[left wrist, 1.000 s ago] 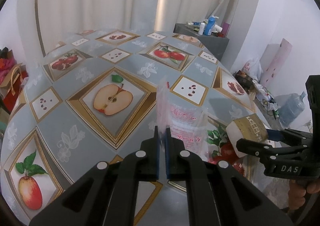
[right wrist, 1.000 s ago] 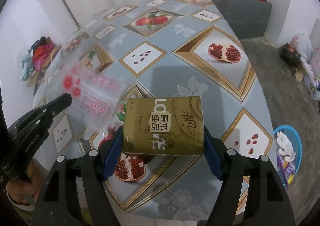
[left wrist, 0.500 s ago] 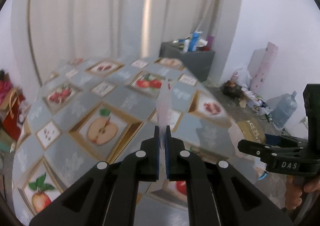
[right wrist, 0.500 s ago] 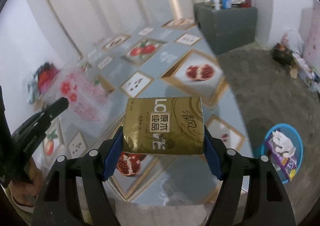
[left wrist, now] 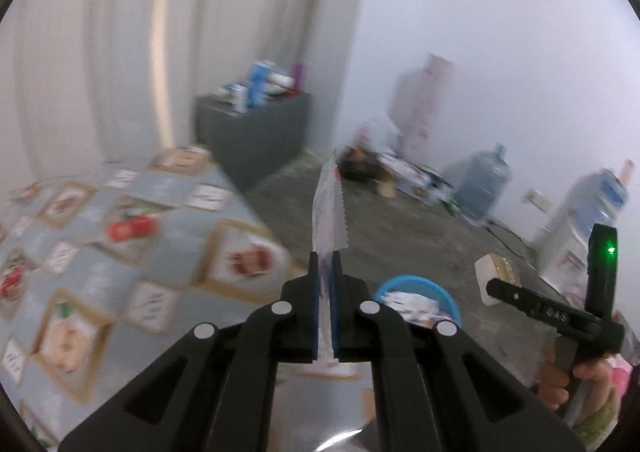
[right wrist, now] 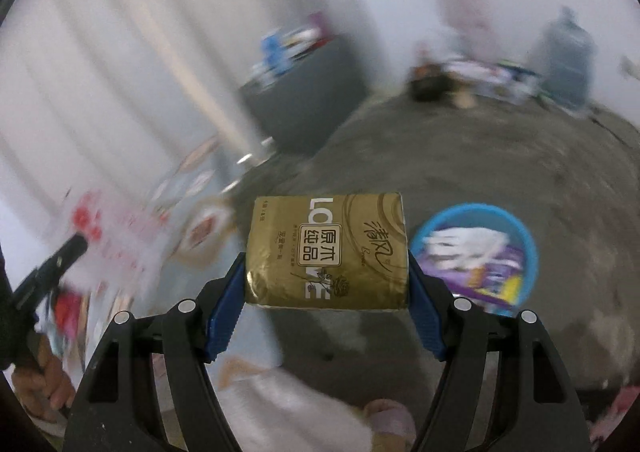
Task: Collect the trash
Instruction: 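Carry the wrapper and gold box over the blue wastebasket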
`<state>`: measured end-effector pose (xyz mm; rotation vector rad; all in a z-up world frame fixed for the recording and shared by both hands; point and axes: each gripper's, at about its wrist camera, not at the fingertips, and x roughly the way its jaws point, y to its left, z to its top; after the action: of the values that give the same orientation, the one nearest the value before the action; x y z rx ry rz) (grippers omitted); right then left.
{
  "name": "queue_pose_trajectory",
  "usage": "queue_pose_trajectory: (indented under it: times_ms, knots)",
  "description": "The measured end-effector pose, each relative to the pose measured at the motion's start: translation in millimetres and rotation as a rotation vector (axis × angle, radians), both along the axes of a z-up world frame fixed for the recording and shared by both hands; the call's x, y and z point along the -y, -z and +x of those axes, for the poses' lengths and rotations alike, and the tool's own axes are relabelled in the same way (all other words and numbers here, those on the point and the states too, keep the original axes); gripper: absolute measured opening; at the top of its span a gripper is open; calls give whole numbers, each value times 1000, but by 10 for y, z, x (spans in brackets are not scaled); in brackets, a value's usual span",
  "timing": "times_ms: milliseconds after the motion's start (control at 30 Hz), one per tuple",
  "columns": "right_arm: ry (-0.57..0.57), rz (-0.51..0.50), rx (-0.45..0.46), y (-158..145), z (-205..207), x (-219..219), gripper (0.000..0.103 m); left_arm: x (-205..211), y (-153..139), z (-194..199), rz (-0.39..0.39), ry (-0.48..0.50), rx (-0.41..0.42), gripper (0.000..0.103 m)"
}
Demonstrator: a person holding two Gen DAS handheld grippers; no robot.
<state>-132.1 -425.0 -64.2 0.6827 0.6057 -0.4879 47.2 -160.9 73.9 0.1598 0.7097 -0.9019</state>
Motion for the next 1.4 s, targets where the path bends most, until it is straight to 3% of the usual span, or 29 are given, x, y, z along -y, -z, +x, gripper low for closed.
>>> queue_pose_trajectory:
  times_ms: [167,300,500,667,833,867,933,1100,1300,1400]
  knots:
    - [161,56,-23,275,-385,537,69,902,284,-29,66,154,-134,4]
    - [216,118,-28,528,-476,822,69,1737,761,-7,156,244,-273,4]
    - [233,204,-47,894,-285,1147,69,2766,1667,68,330,279,-454,4]
    - [246,239,-64,1046,-299,1257,69,3374,2254,116,387,287,-566,4]
    - [268,265,-86,1203,-349,1338,69,3698,2765,69,432,287,-694,7]
    - [268,269,-94,1246,-340,1367,69,3733,2855,49,453,277,-699,10]
    - [269,280,-109,1335,-340,1389,69,3772,3022,27,524,257,-671,33]
    - [235,319,-119,1561,-196,1471,69,3694,3107,26,589,245,-638,52]
    - [132,306,-190,1872,407,1604,69,3546,2792,235,616,172,-517,58]
    - [92,270,-261,2044,641,1600,70,3421,2483,346,580,149,-459,59]
